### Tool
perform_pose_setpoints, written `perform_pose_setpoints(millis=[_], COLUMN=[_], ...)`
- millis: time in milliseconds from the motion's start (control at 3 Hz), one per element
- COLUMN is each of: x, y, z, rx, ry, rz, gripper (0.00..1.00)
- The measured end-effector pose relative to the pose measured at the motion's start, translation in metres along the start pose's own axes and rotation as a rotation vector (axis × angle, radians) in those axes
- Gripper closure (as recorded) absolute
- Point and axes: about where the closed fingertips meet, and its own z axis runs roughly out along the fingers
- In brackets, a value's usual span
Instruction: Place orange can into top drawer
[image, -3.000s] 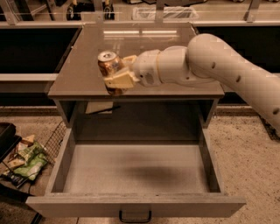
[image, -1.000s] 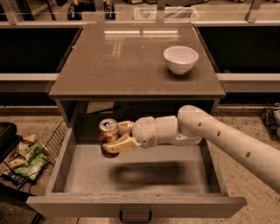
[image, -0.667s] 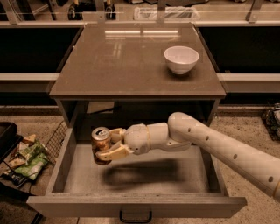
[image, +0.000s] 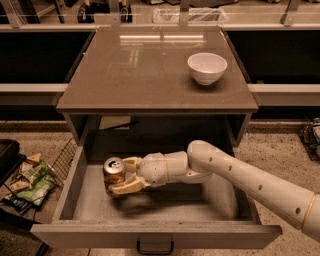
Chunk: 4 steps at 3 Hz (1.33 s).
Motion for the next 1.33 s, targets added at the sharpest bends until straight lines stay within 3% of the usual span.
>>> perform_pose_setpoints(millis=[333, 1333], x=[0.0007, -0.0006], y=[0.0009, 0.0031], z=[0.0018, 0.0072], rx=[-0.004, -0.016], ry=[0.000, -0.003], rz=[-0.006, -0.007], gripper=[0.86, 0.16])
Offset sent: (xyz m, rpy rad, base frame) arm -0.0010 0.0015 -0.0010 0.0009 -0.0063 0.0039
